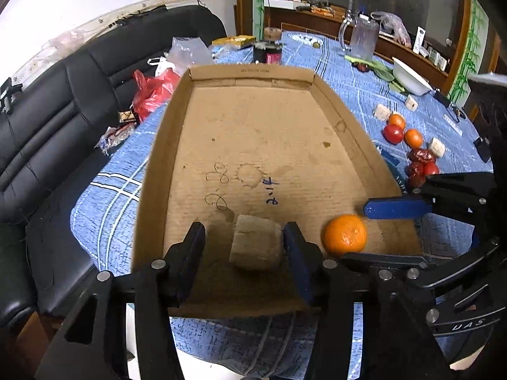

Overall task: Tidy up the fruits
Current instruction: 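Open both tools to drop the cork chunk and mandarin into the tray, then grasp the red date with the left tool while the right tool grasps another cork chunk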

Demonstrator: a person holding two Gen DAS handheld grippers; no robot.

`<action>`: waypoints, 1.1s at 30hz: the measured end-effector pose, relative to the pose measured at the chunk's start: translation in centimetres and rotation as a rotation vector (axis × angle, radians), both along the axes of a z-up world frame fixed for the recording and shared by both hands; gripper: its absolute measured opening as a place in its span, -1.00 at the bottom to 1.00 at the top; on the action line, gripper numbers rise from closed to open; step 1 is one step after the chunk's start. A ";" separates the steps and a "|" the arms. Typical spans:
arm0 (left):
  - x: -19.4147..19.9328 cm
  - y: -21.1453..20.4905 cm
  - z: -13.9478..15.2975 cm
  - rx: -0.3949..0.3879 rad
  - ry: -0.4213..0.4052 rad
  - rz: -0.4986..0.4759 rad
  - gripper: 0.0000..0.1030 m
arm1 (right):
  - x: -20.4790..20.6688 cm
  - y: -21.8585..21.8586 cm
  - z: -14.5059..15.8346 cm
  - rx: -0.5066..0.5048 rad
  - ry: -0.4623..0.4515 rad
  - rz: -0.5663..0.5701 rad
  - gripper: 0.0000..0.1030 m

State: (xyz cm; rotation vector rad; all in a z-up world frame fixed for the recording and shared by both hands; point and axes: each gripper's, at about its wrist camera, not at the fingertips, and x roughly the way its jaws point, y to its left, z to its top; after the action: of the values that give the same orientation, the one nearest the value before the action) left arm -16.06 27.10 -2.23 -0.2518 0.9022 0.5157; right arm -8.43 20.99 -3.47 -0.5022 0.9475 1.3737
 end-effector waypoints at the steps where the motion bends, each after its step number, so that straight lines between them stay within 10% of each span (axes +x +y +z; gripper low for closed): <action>1: 0.0 0.0 0.2 0.001 -0.004 0.002 -0.03 | 0.1 -0.5 0.3 0.012 0.001 -0.007 0.06; 33: 7.3 -12.8 2.4 -0.083 -0.063 -0.290 -0.03 | 9.5 -20.1 1.3 0.103 0.001 -0.453 0.07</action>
State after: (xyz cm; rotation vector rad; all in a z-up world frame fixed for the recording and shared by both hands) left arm -8.72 14.29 0.18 -0.2071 0.8818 0.2008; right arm 1.06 0.92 -2.13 -0.1905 0.9189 1.0046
